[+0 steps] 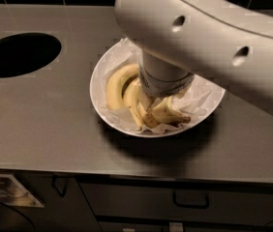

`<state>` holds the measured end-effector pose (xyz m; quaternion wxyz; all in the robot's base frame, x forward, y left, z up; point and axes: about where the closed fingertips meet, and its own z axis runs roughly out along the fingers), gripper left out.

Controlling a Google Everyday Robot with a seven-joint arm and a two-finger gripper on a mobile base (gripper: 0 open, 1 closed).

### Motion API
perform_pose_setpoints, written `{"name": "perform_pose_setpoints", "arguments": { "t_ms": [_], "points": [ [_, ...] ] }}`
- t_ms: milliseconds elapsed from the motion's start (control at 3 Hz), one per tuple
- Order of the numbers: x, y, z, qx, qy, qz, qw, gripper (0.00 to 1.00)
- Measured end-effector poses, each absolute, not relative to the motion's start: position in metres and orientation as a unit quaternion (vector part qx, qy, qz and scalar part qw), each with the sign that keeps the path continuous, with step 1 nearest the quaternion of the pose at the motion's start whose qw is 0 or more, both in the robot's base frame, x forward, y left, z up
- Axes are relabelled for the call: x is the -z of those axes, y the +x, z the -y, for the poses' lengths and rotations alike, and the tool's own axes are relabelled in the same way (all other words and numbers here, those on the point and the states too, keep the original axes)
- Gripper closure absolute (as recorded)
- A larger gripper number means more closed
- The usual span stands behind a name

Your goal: Pick banana from white bowl

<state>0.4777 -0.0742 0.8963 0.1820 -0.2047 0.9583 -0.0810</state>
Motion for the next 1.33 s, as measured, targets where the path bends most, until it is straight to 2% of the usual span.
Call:
{"name": "perform_pose_setpoints", "arguments": {
  "t_ms": [1333],
  "points": [
    [-0.877,0.481,0.071,0.071,-0.212,-0.963,0.149,0.47]
  ]
}}
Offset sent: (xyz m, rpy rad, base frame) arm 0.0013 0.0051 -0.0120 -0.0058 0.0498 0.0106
